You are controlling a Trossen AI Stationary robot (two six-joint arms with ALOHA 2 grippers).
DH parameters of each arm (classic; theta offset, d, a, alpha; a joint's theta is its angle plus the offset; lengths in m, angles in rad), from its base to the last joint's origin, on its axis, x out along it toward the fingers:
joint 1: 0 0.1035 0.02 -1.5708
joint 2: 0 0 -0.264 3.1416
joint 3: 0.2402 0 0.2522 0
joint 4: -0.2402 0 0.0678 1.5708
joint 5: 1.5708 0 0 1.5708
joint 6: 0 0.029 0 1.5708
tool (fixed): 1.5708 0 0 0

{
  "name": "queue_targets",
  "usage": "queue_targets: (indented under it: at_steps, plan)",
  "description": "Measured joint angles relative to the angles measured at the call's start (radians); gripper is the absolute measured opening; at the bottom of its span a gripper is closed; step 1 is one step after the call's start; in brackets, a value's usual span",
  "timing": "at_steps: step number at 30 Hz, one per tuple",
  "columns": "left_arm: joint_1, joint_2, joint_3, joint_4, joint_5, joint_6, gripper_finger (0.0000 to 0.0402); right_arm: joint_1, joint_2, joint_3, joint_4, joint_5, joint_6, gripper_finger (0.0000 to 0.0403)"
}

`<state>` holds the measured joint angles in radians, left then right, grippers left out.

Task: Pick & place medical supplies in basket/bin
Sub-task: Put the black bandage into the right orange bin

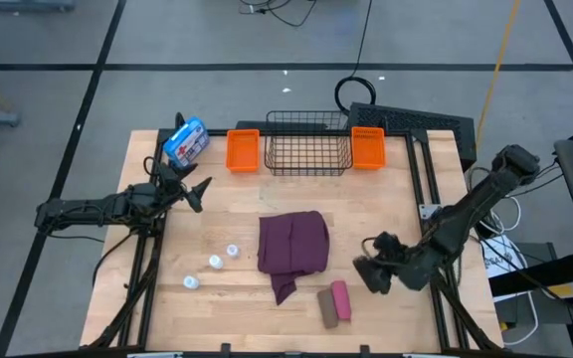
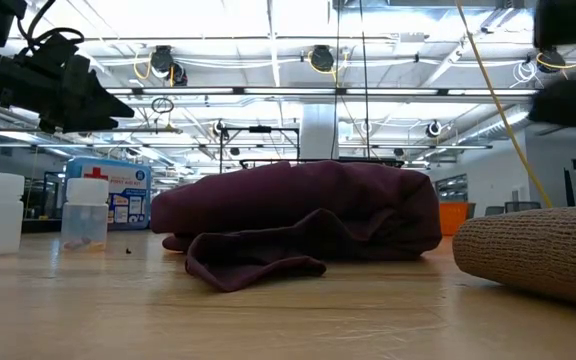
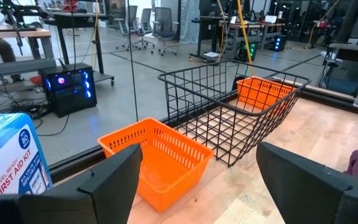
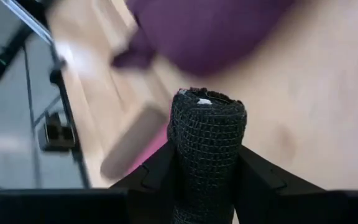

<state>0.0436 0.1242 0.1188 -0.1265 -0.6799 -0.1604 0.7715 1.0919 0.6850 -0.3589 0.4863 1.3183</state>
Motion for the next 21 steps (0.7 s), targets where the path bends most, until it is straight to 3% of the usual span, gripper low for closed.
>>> queue_targets:
  at_steps: [4, 8, 14, 21]
  plan:
    - [0.0, 0.0, 0.0, 0.0, 0.0, 0.0, 0.0324, -0.004, -0.079, 0.0, -0.001, 0.184, -0.262, 0.011]
    - [0.0, 0.0, 0.0, 0.0, 0.0, 0.0, 0.0324, -0.048, -0.135, 0.0, 0.022, 0.271, -0.561, 0.011]
    - [0.0, 0.0, 0.0, 0.0, 0.0, 0.0, 0.0324, -0.182, -0.19, 0.001, 0.08, 0.3, -0.896, 0.0109]
    - [0.0, 0.0, 0.0, 0.0, 0.0, 0.0, 0.0324, -0.369, -0.207, -0.092, 0.301, 0.29, -1.036, 0.0109]
